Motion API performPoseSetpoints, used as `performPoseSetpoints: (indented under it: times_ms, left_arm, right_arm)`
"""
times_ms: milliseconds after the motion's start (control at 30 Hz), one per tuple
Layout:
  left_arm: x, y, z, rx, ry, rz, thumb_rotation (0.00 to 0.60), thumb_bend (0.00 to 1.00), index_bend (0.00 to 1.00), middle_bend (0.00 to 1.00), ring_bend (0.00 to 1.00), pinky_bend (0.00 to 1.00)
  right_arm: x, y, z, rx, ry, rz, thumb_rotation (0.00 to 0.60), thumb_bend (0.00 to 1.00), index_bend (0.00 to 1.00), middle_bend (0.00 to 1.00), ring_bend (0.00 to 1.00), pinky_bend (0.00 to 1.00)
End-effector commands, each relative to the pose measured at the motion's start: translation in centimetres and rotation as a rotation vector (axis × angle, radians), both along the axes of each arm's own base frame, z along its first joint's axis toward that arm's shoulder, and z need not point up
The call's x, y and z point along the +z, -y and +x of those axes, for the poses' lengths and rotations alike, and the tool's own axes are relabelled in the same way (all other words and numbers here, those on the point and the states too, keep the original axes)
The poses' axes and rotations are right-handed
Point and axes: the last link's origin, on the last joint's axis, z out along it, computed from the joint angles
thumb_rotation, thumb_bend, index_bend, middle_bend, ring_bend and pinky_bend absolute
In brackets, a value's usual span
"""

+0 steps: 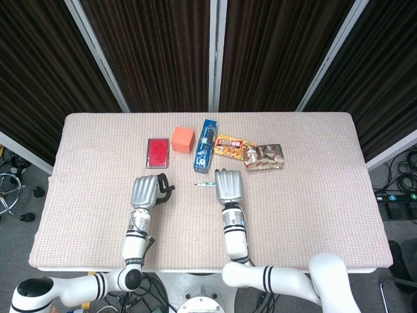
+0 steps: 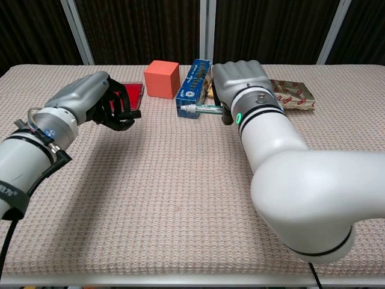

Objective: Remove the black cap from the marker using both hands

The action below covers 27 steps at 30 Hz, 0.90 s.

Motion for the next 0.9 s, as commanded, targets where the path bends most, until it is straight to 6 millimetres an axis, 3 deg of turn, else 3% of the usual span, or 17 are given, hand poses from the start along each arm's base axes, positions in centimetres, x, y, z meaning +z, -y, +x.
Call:
performPoseSetpoints:
  times_ms: [33,100,167,233,333,533,700,800,900]
  left_arm:
    - [-0.9,0.4,-0.7,0.002,0.008,-0.042,0.600,0.37,0.58,0.62,0.55,0.58]
    - [-1.2,0.6,-1.0,-0.007,0.015,-0.065,0.600,0.27,0.51,0.55,0.47,0.51]
    - [-1.3,0.5,-1.3,-0.012,0.014,-0.072,0.600,0.20,0.42,0.47,0.39,0.43]
    - [-1.1,0.3,-1.5,-0.020,0.011,-0.060,0.600,0.16,0.35,0.39,0.31,0.33]
    - [-0.7,0.0,-1.7,-0.024,0.006,-0.034,0.600,0.14,0.32,0.34,0.27,0.28]
    - [1.8,-0.2,-2.5,-0.024,-0.022,0.035,0.600,0.13,0.32,0.33,0.26,0.25]
    - [6.3,1.5,-5.4,0.015,-0.057,0.146,0.600,0.12,0.32,0.33,0.26,0.25]
    - [8.0,3.6,-7.7,0.012,-0.072,0.099,0.600,0.12,0.31,0.30,0.23,0.25]
    - [9.5,5.9,-10.2,-0.006,-0.199,0.040,0.600,0.11,0.28,0.21,0.16,0.21]
  right_arm:
    - [0.0,-0.3,-1.1,-0.003,-0.034,0.020,0.600,0.24,0.66,0.60,0.81,0.96]
    - [-0.2,-0.3,-1.6,-0.011,-0.051,0.033,0.600,0.17,0.63,0.58,0.81,0.96]
    - [-0.3,-0.2,-2.0,-0.023,-0.064,0.047,0.600,0.08,0.53,0.53,0.80,0.96]
    - [-0.4,-0.1,-2.2,-0.034,-0.075,0.060,0.600,0.02,0.34,0.42,0.77,0.95]
    - [-0.2,0.0,-2.2,-0.041,-0.066,0.066,0.600,0.00,0.17,0.30,0.72,0.94]
    - [2.3,-0.7,-3.0,-0.033,0.011,0.002,0.600,0.00,0.14,0.26,0.70,0.94]
    - [7.7,-3.1,-6.4,0.016,0.127,-0.133,0.600,0.00,0.14,0.27,0.67,0.93]
    - [10.8,-5.1,-10.0,0.065,0.096,-0.201,0.600,0.00,0.15,0.25,0.51,0.77]
    - [13.0,-7.3,-14.3,0.104,-0.018,-0.236,0.600,0.00,0.12,0.15,0.16,0.33]
